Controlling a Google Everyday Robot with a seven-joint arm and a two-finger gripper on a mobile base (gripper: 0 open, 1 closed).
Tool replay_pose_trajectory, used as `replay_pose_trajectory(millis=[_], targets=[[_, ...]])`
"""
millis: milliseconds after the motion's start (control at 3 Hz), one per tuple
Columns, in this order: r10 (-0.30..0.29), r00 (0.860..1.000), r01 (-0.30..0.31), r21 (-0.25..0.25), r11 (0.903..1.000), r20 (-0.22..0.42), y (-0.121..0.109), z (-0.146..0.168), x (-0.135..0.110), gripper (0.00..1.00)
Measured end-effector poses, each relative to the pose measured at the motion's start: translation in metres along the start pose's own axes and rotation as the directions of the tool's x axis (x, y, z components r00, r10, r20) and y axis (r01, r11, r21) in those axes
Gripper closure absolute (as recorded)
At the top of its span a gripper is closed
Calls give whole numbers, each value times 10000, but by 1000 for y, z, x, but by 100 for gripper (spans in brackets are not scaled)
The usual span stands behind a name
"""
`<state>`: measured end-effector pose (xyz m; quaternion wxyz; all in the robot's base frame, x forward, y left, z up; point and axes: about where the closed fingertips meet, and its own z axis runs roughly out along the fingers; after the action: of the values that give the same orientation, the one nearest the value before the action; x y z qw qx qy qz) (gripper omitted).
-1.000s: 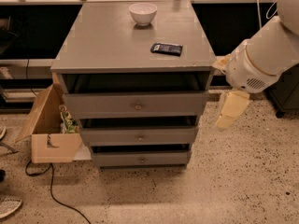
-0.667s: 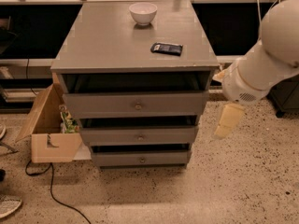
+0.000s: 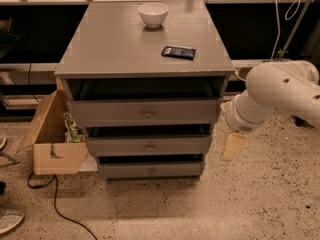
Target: Open top drawer
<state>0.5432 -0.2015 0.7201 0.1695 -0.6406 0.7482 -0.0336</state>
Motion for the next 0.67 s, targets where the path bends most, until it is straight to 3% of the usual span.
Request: replay_pose_trajectory(millis=[333, 667], targets=[[-398, 9979, 376, 413, 9984, 520, -23, 45, -7, 0], [-399, 9978, 377, 412, 9984, 521, -23, 45, -7, 0]])
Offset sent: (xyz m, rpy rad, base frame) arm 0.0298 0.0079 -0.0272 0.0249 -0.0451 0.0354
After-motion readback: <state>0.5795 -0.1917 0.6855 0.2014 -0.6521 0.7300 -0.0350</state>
